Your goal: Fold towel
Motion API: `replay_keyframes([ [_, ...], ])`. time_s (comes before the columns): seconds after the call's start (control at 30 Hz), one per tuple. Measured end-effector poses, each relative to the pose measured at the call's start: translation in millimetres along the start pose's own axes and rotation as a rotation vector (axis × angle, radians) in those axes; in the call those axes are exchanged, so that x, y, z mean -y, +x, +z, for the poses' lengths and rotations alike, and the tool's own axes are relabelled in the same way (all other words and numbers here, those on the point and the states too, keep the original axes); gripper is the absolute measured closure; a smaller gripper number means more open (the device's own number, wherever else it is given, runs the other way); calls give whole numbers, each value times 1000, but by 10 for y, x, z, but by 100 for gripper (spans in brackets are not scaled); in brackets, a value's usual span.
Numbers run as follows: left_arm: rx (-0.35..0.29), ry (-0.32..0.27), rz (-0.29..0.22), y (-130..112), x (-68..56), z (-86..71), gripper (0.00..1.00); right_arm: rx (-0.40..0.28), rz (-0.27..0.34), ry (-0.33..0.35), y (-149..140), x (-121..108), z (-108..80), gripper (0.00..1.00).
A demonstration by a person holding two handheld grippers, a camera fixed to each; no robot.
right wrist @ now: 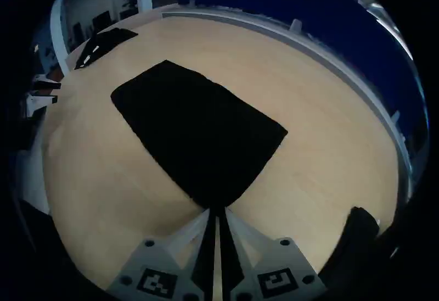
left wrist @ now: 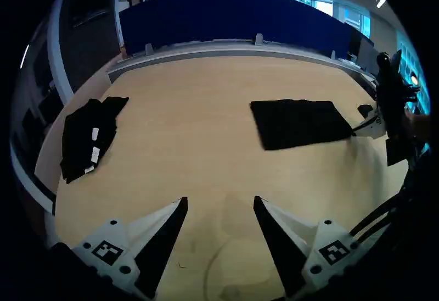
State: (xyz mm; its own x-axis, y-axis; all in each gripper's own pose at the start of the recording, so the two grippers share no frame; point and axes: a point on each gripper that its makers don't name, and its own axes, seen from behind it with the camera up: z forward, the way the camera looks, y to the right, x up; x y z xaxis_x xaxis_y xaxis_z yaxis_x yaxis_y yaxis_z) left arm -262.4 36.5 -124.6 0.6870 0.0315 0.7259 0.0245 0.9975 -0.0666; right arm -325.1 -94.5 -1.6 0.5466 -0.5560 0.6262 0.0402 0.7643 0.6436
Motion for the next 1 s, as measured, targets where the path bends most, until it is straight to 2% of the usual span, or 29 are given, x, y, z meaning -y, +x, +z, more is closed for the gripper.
replay_keyframes([
  [0.27,-2,2,2,11,3,-46,12,-37,-12,-6,217,-32,-130,96],
  [0.47,-6,11,-12,-1,38,-95,12,-79,-34,-5,540,-51,-252,96],
  [0.77,-10,17,-35,-53,78,-186,12,-118,-119,-16,1001,-15,-377,96],
  [1.0,-15,13,-46,-45,68,-261,12,-112,-146,-16,1057,10,-373,96],
])
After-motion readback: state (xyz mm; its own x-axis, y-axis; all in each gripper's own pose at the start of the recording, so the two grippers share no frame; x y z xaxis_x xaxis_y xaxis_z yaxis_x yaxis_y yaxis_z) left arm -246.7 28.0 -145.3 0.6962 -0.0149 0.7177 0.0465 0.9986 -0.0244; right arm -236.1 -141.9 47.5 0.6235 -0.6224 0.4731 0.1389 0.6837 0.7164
